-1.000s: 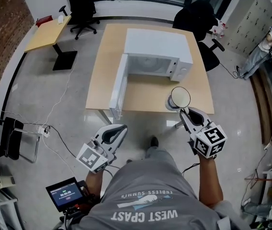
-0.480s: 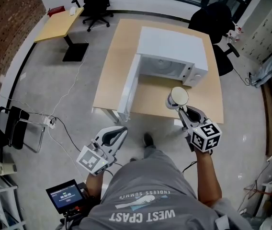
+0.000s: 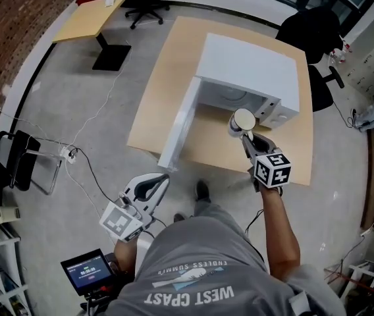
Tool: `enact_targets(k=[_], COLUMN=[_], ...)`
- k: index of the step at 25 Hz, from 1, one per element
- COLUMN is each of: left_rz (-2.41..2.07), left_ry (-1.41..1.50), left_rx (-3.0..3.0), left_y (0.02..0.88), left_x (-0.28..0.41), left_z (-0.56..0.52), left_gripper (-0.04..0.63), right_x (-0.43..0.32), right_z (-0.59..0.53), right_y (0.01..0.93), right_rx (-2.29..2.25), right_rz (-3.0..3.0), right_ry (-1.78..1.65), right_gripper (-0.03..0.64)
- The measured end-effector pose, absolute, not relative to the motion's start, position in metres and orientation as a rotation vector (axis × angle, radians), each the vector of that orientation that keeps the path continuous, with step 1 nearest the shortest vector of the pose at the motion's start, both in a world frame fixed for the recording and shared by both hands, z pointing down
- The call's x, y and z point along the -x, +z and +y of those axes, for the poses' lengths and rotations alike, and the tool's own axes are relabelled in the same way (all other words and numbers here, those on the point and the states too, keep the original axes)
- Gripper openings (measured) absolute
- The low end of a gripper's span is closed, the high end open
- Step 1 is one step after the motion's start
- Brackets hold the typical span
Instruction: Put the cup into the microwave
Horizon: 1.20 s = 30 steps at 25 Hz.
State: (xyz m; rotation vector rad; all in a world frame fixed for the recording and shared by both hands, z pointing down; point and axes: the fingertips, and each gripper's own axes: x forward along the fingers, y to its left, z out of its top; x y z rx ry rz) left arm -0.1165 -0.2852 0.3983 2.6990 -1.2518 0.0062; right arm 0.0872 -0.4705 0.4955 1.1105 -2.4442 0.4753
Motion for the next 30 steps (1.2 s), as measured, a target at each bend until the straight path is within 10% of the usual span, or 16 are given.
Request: enact_targets(k=[30], left_rz=[-1.392], left_ry=[0.088], left_rx=[-2.426], left_y=[0.472], left_x=[0.123], left_z=[-0.368], left_gripper=[0.021], right_x=[-0.075], right_z=[-0.692], right_y=[0.680], right_rx=[-1.276], right_rz=[-2.298], right_ry=[0.460], right_gripper=[0.067])
